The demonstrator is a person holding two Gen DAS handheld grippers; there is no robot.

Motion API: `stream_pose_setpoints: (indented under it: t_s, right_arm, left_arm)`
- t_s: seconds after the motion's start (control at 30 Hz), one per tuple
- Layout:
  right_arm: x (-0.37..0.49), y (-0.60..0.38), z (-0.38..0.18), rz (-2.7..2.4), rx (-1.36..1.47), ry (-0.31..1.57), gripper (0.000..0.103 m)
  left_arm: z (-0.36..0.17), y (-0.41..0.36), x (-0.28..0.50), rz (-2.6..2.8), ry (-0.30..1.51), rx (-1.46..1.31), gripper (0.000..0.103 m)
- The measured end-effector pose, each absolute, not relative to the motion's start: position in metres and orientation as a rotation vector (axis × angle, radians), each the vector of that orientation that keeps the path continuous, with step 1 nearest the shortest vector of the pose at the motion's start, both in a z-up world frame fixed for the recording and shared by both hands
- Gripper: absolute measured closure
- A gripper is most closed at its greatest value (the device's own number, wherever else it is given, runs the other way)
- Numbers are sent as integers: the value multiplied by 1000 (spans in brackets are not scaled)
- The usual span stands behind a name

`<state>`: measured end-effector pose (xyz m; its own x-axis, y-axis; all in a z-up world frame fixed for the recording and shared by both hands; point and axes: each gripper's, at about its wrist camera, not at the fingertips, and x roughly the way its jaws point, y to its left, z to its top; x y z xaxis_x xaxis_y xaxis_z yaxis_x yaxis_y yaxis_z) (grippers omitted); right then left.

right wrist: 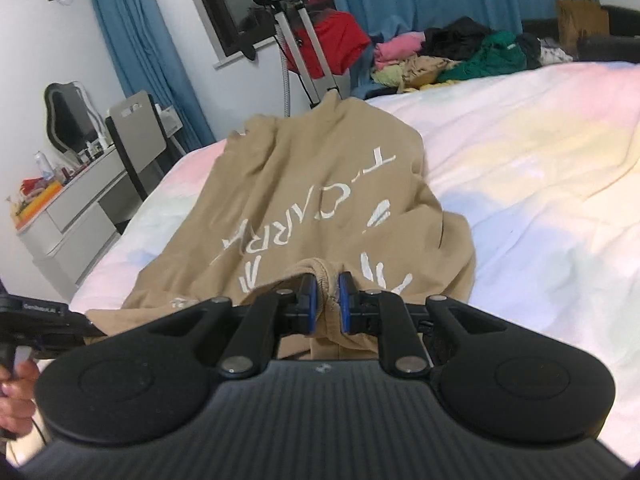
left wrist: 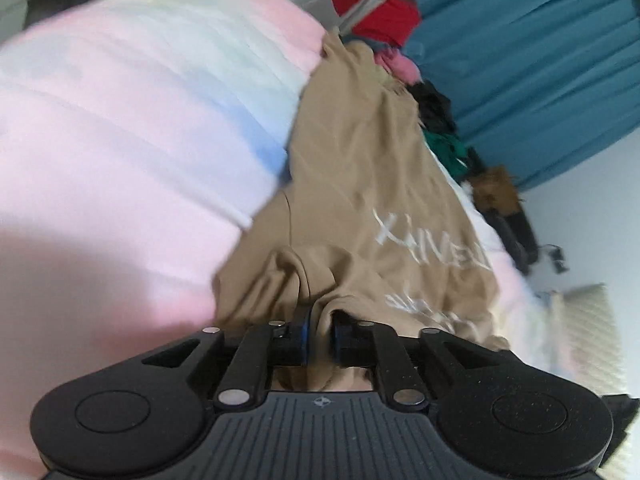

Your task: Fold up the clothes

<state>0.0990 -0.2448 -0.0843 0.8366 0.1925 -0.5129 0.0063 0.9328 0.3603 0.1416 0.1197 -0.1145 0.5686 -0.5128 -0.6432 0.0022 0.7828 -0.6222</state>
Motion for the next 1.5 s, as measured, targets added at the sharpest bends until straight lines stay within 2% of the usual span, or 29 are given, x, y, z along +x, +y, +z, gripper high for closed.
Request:
stream_pose_setpoints:
  t_s: [0.1,0.2,0.23,0.27,0.3,0.5,0.63,0.77,0.9,1.07,1.1,1.13,1.17,1.2,1.27,1.37,1.5]
  right_arm:
    - [95,-250,-81,90,397,531,88]
    - [82,-256,-69,88,442,430,88]
    - [77,-258,-65,82,440,390,88]
    - [71,-258,-60,73,424,350,88]
    - [66,-257,-54,66,404,307,88]
    - [53,-257,-41,85,407,225,88]
    - [51,-255,-40,93,399,230,88]
    - [51,-252,-36,103,386,220,88]
    - [48,-253,-34,104,372,214,88]
    - [50,-254,-35,88,376,225,88]
    - [51,-255,-35,87,377,227,88]
    - [52,-255,-35,86,374,229,88]
    - [52,-254,-36,84,368,230,88]
    - [52,-254,-36,80,360,232,88]
    - [55,-254,-39,61,342,252,88]
    - [61,-259,-44,43,353,297,88]
    - [66,-261,-51,25,342,394,88]
  left_arm:
    - [-93,106,125,-235,817,-456,51]
    - [-64,81,99,-155,660,-255,36]
    - [-55,74,90,-139,610,-216,33]
    - [-49,69,80,-134,566,-199,25]
    - [-43,64,70,-130,518,-180,22]
    - [-33,13,41,-145,322,32,20]
    - [-51,-34,37,-261,367,166,18]
    - [-93,-91,35,-252,436,412,16]
    - [-127,-124,31,-130,374,654,15]
    - [-132,-124,45,-9,305,682,15]
    - [-132,-116,49,-16,305,653,19]
    - [-127,-110,50,-41,313,606,27]
    - [-122,-103,52,-66,321,560,52]
    - [-116,-95,55,-97,336,501,70]
    - [-101,-74,59,-180,380,345,85]
    - [-72,-31,51,-348,441,77,94]
    - [-80,33,64,-704,736,-412,94]
